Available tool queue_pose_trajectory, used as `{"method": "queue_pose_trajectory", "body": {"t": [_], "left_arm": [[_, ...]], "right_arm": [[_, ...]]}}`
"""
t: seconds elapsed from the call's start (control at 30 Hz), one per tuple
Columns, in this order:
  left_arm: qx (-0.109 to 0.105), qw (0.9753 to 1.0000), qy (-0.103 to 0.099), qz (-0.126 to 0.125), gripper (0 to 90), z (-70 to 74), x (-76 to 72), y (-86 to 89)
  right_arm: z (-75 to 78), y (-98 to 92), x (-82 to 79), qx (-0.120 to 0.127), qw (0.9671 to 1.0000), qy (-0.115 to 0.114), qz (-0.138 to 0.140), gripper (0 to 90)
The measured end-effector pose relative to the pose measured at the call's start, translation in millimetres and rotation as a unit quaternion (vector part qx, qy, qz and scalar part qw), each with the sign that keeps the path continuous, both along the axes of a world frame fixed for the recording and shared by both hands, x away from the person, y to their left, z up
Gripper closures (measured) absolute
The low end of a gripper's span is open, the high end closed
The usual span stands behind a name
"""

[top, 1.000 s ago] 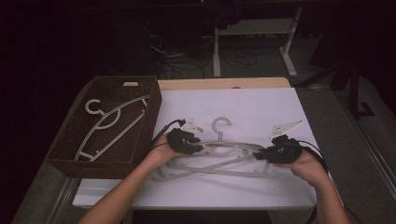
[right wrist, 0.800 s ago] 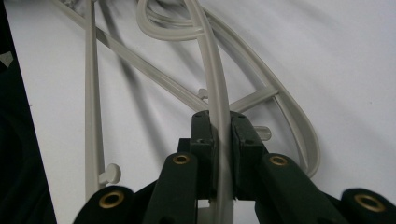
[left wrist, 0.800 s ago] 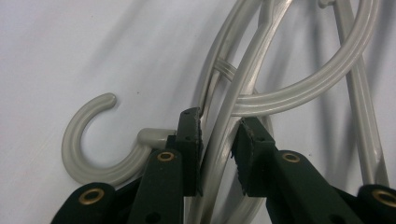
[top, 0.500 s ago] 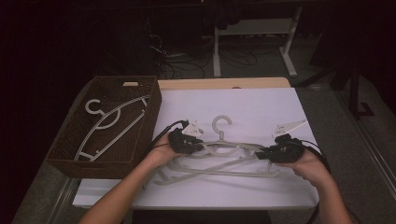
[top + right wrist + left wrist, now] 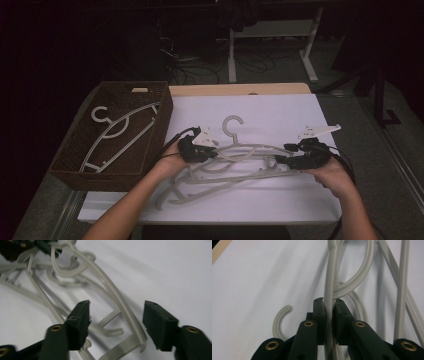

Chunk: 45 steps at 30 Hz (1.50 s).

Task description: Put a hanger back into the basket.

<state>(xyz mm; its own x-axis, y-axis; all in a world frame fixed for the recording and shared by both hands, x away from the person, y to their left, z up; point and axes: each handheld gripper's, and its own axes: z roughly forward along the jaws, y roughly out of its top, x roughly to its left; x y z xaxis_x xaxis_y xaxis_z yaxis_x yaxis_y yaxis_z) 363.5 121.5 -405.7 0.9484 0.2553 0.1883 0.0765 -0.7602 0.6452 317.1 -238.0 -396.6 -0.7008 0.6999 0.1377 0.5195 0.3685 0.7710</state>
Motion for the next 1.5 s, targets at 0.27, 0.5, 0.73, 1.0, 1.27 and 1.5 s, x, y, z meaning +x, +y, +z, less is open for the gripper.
{"method": "queue_pose_trajectory", "body": {"t": [0.27, 0.5, 0.73, 1.0, 1.27, 1.5], "left_arm": [[-0.008, 0.9992, 0.006, 0.038, 81.7, 11.2, 5.3, 3.9], [-0.005, 0.9983, 0.000, 0.058, 81.7, 28.9, 11.5, 1.6], [-0.008, 0.9952, 0.009, 0.097, 81.7, 61.7, 16.9, 5.4], [-0.013, 0.9913, -0.014, 0.131, 81.7, 110.5, 20.7, 17.2], [-0.018, 0.9883, -0.035, 0.147, 81.7, 153.6, 21.8, 48.6], [-0.033, 0.9838, -0.039, 0.172, 81.7, 178.3, 22.7, 88.9]], "right_arm": [[14.6, -7.8, -5.3, 0.019, 0.9992, -0.025, -0.025, 25.8], [20.8, -20.0, -10.0, 0.026, 0.9978, -0.038, -0.048, 20.1], [16.1, -25.8, -18.1, 0.025, 0.9976, -0.035, -0.054, 17.6], [-4.7, -14.8, -31.4, 0.023, 0.9982, -0.023, -0.051, 13.6], [-25.9, -1.9, -36.7, 0.028, 0.9980, -0.018, -0.053, 8.8], [-46.2, 17.9, -34.9, 0.016, 0.9987, -0.019, -0.044, 0.0]]}}
